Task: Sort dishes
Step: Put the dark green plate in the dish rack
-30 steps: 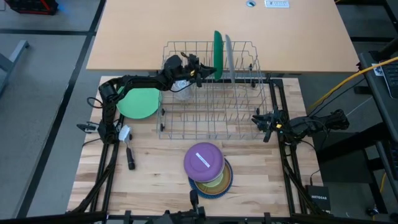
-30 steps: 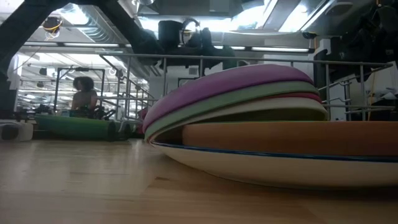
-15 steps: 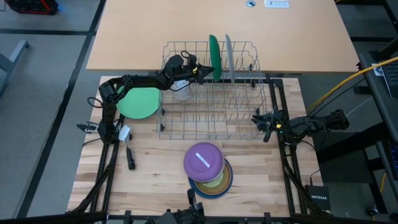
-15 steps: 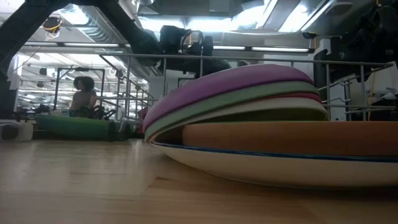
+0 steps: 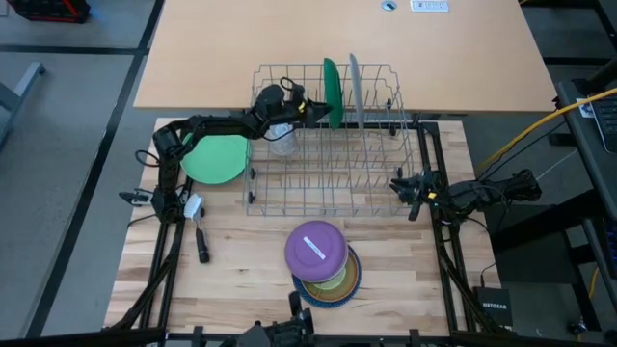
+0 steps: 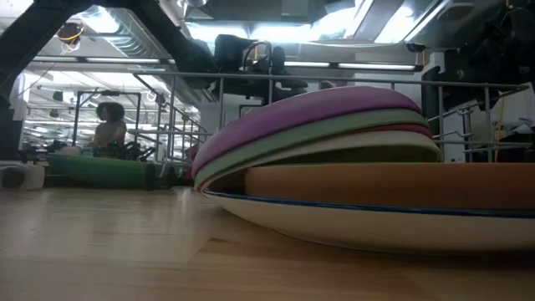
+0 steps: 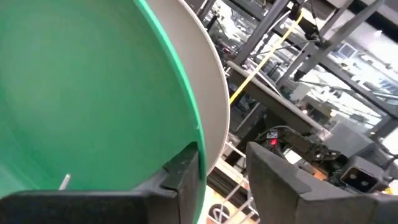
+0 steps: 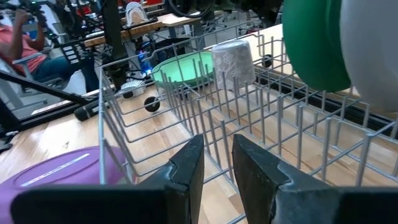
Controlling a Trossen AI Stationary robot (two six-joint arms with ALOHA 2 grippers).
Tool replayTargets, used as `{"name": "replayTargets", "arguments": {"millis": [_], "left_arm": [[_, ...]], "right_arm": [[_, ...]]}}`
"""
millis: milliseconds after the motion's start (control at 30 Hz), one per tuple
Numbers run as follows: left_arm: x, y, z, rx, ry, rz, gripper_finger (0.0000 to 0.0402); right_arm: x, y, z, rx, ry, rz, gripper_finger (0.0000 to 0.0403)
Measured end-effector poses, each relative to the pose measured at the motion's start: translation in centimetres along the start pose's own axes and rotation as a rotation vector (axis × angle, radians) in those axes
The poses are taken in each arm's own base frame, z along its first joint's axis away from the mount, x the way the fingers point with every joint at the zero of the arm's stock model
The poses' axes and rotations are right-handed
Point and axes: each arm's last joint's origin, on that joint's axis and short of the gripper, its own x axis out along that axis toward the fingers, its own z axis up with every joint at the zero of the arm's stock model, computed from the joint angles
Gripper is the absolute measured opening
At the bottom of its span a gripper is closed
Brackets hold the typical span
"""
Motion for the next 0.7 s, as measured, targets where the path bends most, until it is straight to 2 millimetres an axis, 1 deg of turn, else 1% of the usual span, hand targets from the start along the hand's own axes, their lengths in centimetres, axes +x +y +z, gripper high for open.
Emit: {"name": "replayTargets", "arguments": {"millis": [200,367,600,700], "left_arm": [[-0.9,1.1,1.2,-0.119,0.021,-0.031,0.0125],[-1.6,2.0,2.0,-0.139,0.041,-0.026,0.0125],[-2.0,2.8,1.8,-0.139,0.079,0.017,0.0125],[-2.1,3.0,1.9,-0.143,0.103,-0.005,0.0125]], "right_arm": [[0.0,0.1,0.0,0.0,0.013,0.037,0.0088],[0.0,0.2,-0.1,0.0,0.019,0.055,0.0088],[0.0,0.2,-0.1,0.0,0.019,0.055,0.0088],[0.0,0.1,-0.1,-0.003,0.023,0.053,0.0088]]}}
